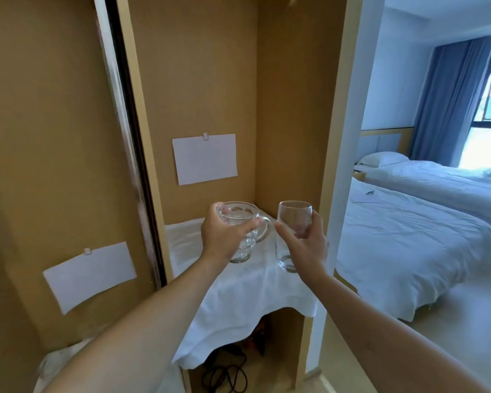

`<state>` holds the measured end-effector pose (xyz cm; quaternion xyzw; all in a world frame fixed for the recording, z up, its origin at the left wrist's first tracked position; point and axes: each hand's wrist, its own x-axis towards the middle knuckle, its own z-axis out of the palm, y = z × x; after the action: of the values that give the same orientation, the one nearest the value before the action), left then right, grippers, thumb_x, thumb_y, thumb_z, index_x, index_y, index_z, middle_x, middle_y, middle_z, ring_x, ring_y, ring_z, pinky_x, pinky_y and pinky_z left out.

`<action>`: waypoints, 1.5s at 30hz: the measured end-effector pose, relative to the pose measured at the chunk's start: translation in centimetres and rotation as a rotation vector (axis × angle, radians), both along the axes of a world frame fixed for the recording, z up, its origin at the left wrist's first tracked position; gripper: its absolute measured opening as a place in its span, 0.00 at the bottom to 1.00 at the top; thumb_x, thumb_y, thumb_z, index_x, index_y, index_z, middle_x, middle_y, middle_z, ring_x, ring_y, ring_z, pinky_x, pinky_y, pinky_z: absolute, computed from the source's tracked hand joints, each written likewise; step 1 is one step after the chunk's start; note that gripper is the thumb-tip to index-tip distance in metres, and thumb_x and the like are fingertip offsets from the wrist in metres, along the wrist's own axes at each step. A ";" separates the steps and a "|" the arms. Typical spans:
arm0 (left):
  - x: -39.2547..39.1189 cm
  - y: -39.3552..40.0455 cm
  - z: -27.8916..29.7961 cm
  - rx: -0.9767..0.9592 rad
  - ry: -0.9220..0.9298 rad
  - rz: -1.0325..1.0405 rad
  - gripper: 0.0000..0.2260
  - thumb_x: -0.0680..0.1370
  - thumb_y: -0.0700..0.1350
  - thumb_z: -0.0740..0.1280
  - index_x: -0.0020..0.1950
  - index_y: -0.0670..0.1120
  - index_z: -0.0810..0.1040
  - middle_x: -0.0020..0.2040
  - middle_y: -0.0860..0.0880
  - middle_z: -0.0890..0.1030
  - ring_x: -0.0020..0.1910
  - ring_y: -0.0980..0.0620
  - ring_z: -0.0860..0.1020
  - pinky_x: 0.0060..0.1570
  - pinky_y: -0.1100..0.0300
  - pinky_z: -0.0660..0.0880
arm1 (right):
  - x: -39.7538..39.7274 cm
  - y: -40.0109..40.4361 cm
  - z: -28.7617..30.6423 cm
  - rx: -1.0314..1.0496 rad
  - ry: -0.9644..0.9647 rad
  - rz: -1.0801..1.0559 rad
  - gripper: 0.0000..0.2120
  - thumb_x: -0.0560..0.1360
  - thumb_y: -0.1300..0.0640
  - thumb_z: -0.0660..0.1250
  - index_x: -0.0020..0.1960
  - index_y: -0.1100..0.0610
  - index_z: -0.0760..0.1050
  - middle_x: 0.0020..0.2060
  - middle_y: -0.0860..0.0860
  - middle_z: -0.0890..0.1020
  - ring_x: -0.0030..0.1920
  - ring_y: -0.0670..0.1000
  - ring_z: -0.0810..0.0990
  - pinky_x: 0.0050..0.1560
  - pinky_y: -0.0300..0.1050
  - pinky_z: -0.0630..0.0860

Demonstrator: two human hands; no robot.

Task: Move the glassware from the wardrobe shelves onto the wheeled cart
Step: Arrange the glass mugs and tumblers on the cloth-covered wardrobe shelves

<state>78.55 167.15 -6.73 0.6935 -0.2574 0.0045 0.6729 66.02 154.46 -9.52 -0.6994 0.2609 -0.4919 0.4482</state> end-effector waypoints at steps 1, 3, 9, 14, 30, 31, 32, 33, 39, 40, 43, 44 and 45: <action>0.8 -0.7 -0.3 0.008 0.002 0.002 0.41 0.55 0.63 0.81 0.63 0.55 0.70 0.58 0.57 0.77 0.60 0.53 0.77 0.60 0.51 0.77 | 0.6 -0.7 -0.1 -0.007 0.010 0.001 0.35 0.61 0.26 0.72 0.63 0.37 0.67 0.46 0.38 0.79 0.43 0.40 0.80 0.38 0.31 0.70; 2.6 -2.2 -0.6 0.011 0.010 0.011 0.42 0.55 0.63 0.81 0.65 0.54 0.70 0.59 0.57 0.77 0.61 0.52 0.76 0.62 0.49 0.76 | 2.1 -2.3 -0.1 -0.029 0.023 -0.005 0.33 0.62 0.27 0.72 0.61 0.35 0.67 0.45 0.39 0.80 0.43 0.42 0.80 0.39 0.35 0.72; 8.6 -6.6 -2.1 -0.012 0.057 0.063 0.39 0.55 0.62 0.82 0.61 0.56 0.70 0.55 0.60 0.76 0.59 0.53 0.76 0.60 0.50 0.77 | 7.9 -7.3 0.2 -0.033 0.062 0.002 0.28 0.62 0.30 0.75 0.57 0.32 0.67 0.44 0.40 0.81 0.43 0.42 0.81 0.42 0.42 0.77; 13.3 -8.7 -3.8 0.006 0.079 0.092 0.44 0.51 0.67 0.81 0.62 0.57 0.69 0.57 0.59 0.77 0.58 0.54 0.76 0.58 0.55 0.75 | 13.3 -9.5 -1.0 -0.010 0.087 0.055 0.28 0.64 0.32 0.76 0.59 0.37 0.69 0.46 0.44 0.81 0.45 0.48 0.82 0.50 0.54 0.83; 22.9 -11.8 -9.9 0.047 0.197 0.262 0.45 0.51 0.65 0.81 0.64 0.53 0.70 0.59 0.54 0.77 0.59 0.51 0.77 0.61 0.51 0.75 | 24.2 -14.2 -7.2 0.115 0.211 0.186 0.37 0.62 0.28 0.73 0.64 0.44 0.68 0.50 0.45 0.79 0.47 0.44 0.80 0.42 0.41 0.76; 23.2 -12.0 -10.3 0.045 0.206 0.271 0.45 0.50 0.66 0.80 0.63 0.54 0.70 0.59 0.55 0.77 0.59 0.51 0.77 0.61 0.52 0.75 | 24.9 -14.6 -7.6 0.117 0.219 0.192 0.38 0.62 0.28 0.72 0.65 0.43 0.67 0.50 0.44 0.79 0.47 0.43 0.80 0.41 0.39 0.75; 23.6 -12.1 -10.8 0.041 0.215 0.280 0.45 0.50 0.67 0.80 0.62 0.55 0.69 0.58 0.55 0.77 0.58 0.51 0.77 0.61 0.52 0.75 | 25.7 -14.9 -7.9 0.124 0.225 0.199 0.39 0.61 0.27 0.72 0.67 0.43 0.67 0.50 0.43 0.79 0.47 0.43 0.80 0.42 0.39 0.74; 23.9 -12.3 -11.3 0.038 0.224 0.292 0.44 0.49 0.67 0.79 0.61 0.56 0.69 0.58 0.56 0.76 0.58 0.52 0.77 0.61 0.52 0.76 | 26.5 -15.3 -8.3 0.133 0.228 0.212 0.41 0.61 0.27 0.72 0.68 0.43 0.66 0.49 0.43 0.79 0.48 0.43 0.80 0.43 0.40 0.75; 26.6 -14.1 -14.0 0.096 0.252 0.400 0.43 0.50 0.66 0.81 0.60 0.56 0.68 0.56 0.58 0.75 0.56 0.54 0.76 0.56 0.58 0.74 | 32.0 -18.0 -10.8 0.186 0.257 0.305 0.38 0.61 0.31 0.77 0.63 0.44 0.66 0.48 0.45 0.79 0.47 0.43 0.80 0.48 0.42 0.75; 27.2 -14.4 -14.3 0.108 0.255 0.422 0.42 0.51 0.64 0.83 0.60 0.56 0.69 0.55 0.58 0.75 0.56 0.53 0.76 0.54 0.58 0.74 | 32.9 -18.6 -11.3 0.197 0.264 0.323 0.37 0.62 0.34 0.79 0.62 0.44 0.66 0.48 0.45 0.79 0.47 0.44 0.80 0.49 0.42 0.75; 29.2 -15.3 -15.3 0.126 0.269 0.482 0.40 0.54 0.60 0.85 0.60 0.54 0.70 0.55 0.57 0.76 0.56 0.53 0.77 0.51 0.62 0.71 | 35.4 -20.2 -12.8 0.203 0.280 0.360 0.36 0.62 0.36 0.80 0.62 0.44 0.66 0.47 0.44 0.79 0.47 0.46 0.81 0.48 0.42 0.75; 29.6 -15.6 -15.6 0.126 0.278 0.496 0.40 0.54 0.60 0.85 0.59 0.54 0.70 0.55 0.57 0.76 0.57 0.53 0.77 0.50 0.63 0.70 | 36.2 -20.5 -13.4 0.208 0.283 0.370 0.38 0.61 0.35 0.81 0.63 0.45 0.67 0.47 0.44 0.79 0.47 0.47 0.81 0.48 0.43 0.76; 30.0 -15.8 -15.9 0.127 0.285 0.512 0.40 0.53 0.61 0.85 0.58 0.55 0.70 0.56 0.57 0.76 0.57 0.53 0.76 0.50 0.64 0.70 | 36.8 -20.9 -13.9 0.212 0.288 0.382 0.39 0.60 0.34 0.81 0.64 0.45 0.68 0.47 0.43 0.79 0.47 0.47 0.81 0.49 0.43 0.76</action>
<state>108.55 151.32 -22.65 0.7703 0.0233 0.0605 0.6344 102.83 133.53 -23.44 -0.7480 0.2352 -0.2634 0.5620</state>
